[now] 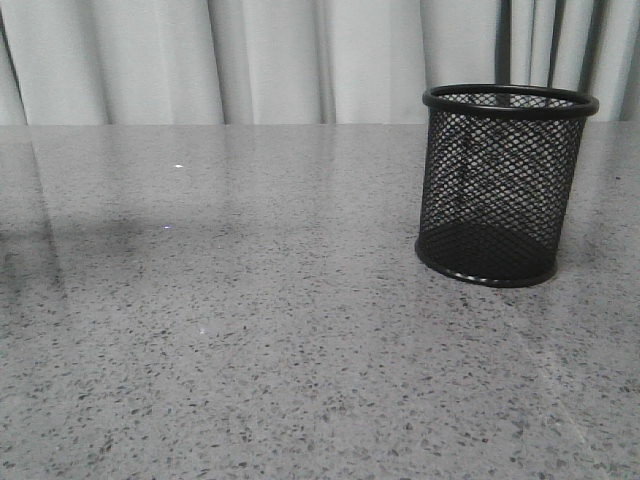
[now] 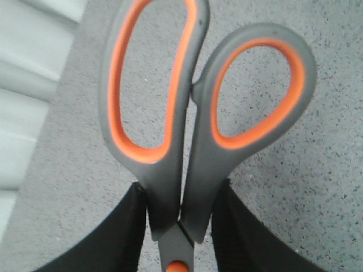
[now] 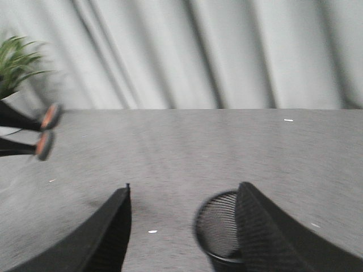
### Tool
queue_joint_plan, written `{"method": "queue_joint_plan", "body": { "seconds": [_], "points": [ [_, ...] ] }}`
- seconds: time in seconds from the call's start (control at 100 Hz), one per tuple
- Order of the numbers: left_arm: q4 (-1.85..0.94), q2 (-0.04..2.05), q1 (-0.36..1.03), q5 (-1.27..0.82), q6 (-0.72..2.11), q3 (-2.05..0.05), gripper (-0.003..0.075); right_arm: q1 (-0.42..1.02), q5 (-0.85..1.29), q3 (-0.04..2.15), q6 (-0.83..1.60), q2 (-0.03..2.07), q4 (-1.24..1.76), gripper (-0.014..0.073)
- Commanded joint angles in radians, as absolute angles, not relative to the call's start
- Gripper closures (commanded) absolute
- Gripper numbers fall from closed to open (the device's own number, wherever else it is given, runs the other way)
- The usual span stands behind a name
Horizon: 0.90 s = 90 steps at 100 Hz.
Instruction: Put scissors into bucket
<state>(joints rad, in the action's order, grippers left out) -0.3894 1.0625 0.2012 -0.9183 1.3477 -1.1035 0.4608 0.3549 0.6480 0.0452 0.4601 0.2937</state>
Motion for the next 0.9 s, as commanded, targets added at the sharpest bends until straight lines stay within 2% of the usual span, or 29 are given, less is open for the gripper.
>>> {"method": "queue_joint_plan", "body": {
  "seconds": [0.0, 0.22, 0.34, 0.54, 0.71, 0.89],
  "points": [
    [-0.439, 1.013, 0.233, -0.858, 1.338, -1.130, 0.0607, 0.546, 0.273, 0.742, 0.082, 0.563, 0.320, 0.0227],
    [-0.439, 0.962, 0.303, -0.860, 1.338, -1.130, 0.0607, 0.851, 0.227, 0.903, 0.082, 0.838, 0.279, 0.0223],
    [-0.432, 0.932, 0.313, -0.874, 1.338, -1.130, 0.0607, 0.960, 0.175, 0.995, 0.082, 0.965, 0.171, 0.0223],
    [-0.313, 0.896, 0.313, -0.893, 1.338, -1.130, 0.0607, 0.961, 0.138, 1.126, 0.082, 1.075, 0.174, 0.0223],
    [-0.318, 0.888, 0.313, -0.861, 1.338, -1.130, 0.0607, 0.959, 0.132, 1.179, 0.082, 1.137, 0.211, 0.0221],
    [-0.383, 0.888, 0.313, -0.805, 1.338, -1.130, 0.0607, 0.959, 0.127, 1.194, 0.082, 1.168, 0.336, 0.0148]
  ]
}}
